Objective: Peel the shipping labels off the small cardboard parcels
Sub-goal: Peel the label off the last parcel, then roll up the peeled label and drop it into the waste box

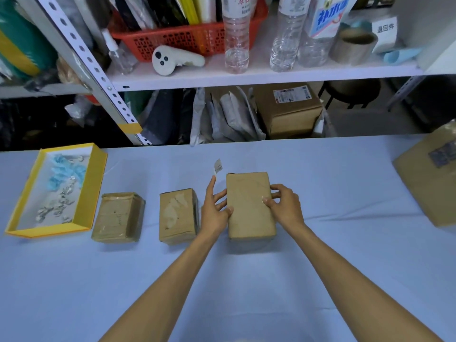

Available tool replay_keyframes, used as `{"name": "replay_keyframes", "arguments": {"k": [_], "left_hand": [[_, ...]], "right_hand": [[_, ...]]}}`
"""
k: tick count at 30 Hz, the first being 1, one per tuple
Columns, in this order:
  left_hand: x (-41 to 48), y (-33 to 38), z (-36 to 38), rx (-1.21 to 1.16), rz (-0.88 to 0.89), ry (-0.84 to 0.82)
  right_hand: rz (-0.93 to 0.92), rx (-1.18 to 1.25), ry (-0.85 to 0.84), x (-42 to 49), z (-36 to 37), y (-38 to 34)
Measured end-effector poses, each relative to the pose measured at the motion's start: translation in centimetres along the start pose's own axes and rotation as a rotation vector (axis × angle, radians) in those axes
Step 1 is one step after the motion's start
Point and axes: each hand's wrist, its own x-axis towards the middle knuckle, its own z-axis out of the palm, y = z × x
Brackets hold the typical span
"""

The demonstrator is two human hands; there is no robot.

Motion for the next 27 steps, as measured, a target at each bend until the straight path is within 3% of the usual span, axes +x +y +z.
{"name": "replay_keyframes", "arguments": {"k": [4, 7, 12, 15, 20, 24, 27], "left_hand": [[0.1, 0.0, 0.2, 0.014, 0.011, 0.023], [-0.1, 0.8, 0.4, 0.105, 0.062, 0.066], [-1.4, 1.7, -0.1, 0.260, 0.209, 0.267], [-2.7, 2.4, -0.4, 0.208, 0.251, 0.299], [-5.0, 3.0, -0.2, 0.129, 0.243, 0.320], [-6.9, 2.5, 0.2, -0.111, 0.138, 0.272], [-8.4, 2.4, 0.2, -0.287, 0.089, 0.207]], "right_hand": [[0.014, 0.014, 0.032, -0.3, 0.2, 0.3], [0.008, -0.126, 0.078, -0.7, 0.2, 0.0], [-0.188, -0.334, 0.128, -1.9, 0.1, -2.3], [-0.272, -0.172, 0.072, -3.0, 0.3, -3.6], [-0.195, 0.198, 0.035, -5.9, 0.4, -4.7], [-0.222, 0.130, 0.025, -7.8, 0.5, -3.2], [-0.201, 0.177, -0.102, -8.7, 0.5, -1.9]]}}
